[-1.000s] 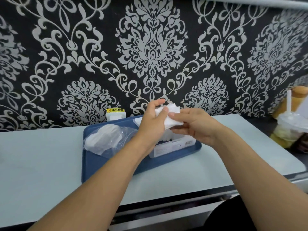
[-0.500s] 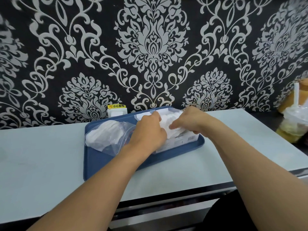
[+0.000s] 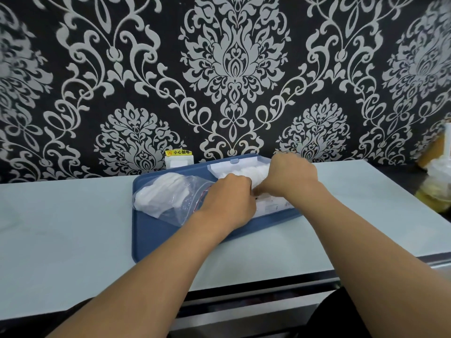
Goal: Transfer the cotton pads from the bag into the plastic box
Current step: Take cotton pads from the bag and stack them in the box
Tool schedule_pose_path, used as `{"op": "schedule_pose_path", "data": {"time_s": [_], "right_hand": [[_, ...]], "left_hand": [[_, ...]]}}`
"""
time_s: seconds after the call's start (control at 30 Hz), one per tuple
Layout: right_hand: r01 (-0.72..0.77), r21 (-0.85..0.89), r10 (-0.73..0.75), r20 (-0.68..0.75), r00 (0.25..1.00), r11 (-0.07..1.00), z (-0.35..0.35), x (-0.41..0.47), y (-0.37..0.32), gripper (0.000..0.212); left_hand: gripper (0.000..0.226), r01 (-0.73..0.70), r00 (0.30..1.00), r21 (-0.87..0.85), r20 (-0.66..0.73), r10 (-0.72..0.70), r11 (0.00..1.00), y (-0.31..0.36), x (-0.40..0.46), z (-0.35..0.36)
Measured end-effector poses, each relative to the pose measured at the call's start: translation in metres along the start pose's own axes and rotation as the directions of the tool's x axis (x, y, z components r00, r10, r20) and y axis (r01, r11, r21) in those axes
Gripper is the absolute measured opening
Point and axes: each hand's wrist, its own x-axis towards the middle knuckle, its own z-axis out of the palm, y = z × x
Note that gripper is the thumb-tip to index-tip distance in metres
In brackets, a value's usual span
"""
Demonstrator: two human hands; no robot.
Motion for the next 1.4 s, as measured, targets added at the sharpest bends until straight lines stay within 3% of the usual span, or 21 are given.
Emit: {"op": "schedule_pose_path", "data": {"time_s": [0.03,0.13,0.23,0.3,0.4,0.43,0.5,0.53,0.6,0.67,0.73,0.83,0.93,1.03,1.1,1.17,1.33,1.4], "right_hand": [[0.045,0.073,-0.042,-0.042,0.998,0.996,-0.004,-0.002,0.002,0.048],[0.246,0.313,-0.214,-0.136,0.967,0.917,-0.006,-0.008,0.006,0.007],[0.229,0.403,-0.304,0.132,0.943,0.886,0.003,-0.01,0.003,0.023],[0.156,0.276,-0.238,0.296,0.925,0.949,0.011,-0.007,0.001,0.031],[0.176,0.136,-0.205,0.245,0.948,0.975,0.012,-0.001,-0.004,0.031],[0.216,0.168,-0.248,0.207,0.946,0.962,0.008,-0.002,-0.007,0.031],[0.274,0.362,-0.323,0.081,0.943,0.891,-0.006,-0.008,-0.014,0.028],[0.281,0.528,-0.353,0.038,0.935,0.802,-0.013,-0.014,-0.019,0.026],[0.239,0.748,-0.455,0.093,0.886,0.619,-0.019,-0.03,-0.031,0.029],[0.316,0.693,-0.588,0.191,0.786,0.648,-0.008,-0.038,-0.05,0.034],[0.503,0.53,-0.66,0.15,0.736,0.682,0.009,-0.038,-0.069,0.032],[0.62,0.445,-0.62,-0.168,0.766,0.646,0.014,-0.035,-0.092,0.028],[0.611,0.551,-0.509,-0.347,0.787,0.568,-0.001,-0.042,-0.1,0.019],[0.691,0.516,-0.673,-0.266,0.691,0.506,-0.011,-0.067,-0.107,0.016],[0.715,0.517,-0.779,-0.138,0.612,0.471,-0.014,-0.081,-0.112,0.017],[0.719,0.51,-0.812,-0.065,0.58,0.472,-0.012,-0.085,-0.115,0.018],[0.703,0.255,-0.745,0.138,0.653,0.664,0.01,-0.074,-0.11,0.027],[0.698,0.209,-0.729,0.177,0.661,0.685,0.026,-0.063,-0.105,0.027]], "left_hand": [[0.025,0.004,1.0,0.003,0.006,-0.004,1.0,-0.001,0.0,-0.001],[0.024,0.018,0.999,0.005,0.034,-0.018,1.0,-0.004,0.001,-0.002],[0.021,0.031,0.998,-0.022,0.053,-0.029,0.999,-0.005,0.001,-0.003],[0.019,0.033,0.999,-0.013,0.043,-0.032,0.999,-0.004,0.001,-0.003],[0.021,0.005,0.999,-0.045,0.043,-0.003,0.999,-0.006,-0.001,-0.005],[0.02,-0.03,0.999,-0.121,0.008,0.031,0.992,-0.006,-0.002,-0.01],[0.018,-0.113,0.98,-0.399,-0.198,0.035,0.91,-0.01,-0.006,-0.032],[0.017,-0.158,0.936,-0.538,-0.349,-0.048,0.828,-0.017,-0.008,-0.048],[0.012,-0.25,0.776,-0.678,-0.568,-0.275,0.692,-0.044,-0.013,-0.079],[0.01,-0.258,0.64,-0.714,-0.631,-0.439,0.651,-0.081,-0.019,-0.1],[0.011,-0.24,0.594,-0.812,-0.556,-0.581,0.532,-0.112,-0.022,-0.103],[0.015,-0.031,0.633,-0.923,-0.316,-0.707,0.385,-0.141,-0.022,-0.093],[0.015,0.176,0.692,-0.898,-0.179,-0.699,0.404,-0.153,-0.019,-0.079],[0.012,0.238,0.787,-0.796,-0.177,-0.591,0.556,-0.157,-0.018,-0.071],[0.017,0.315,0.862,-0.661,-0.101,-0.497,0.681,-0.163,-0.018,-0.062],[0.02,0.359,0.899,-0.546,-0.017,-0.438,0.757,-0.171,-0.018,-0.052],[0.041,0.425,0.897,-0.453,0.094,-0.432,0.784,-0.177,-0.014,-0.041],[0.036,0.451,0.885,-0.44,0.105,-0.454,0.776,-0.176,-0.012,-0.042]]}}
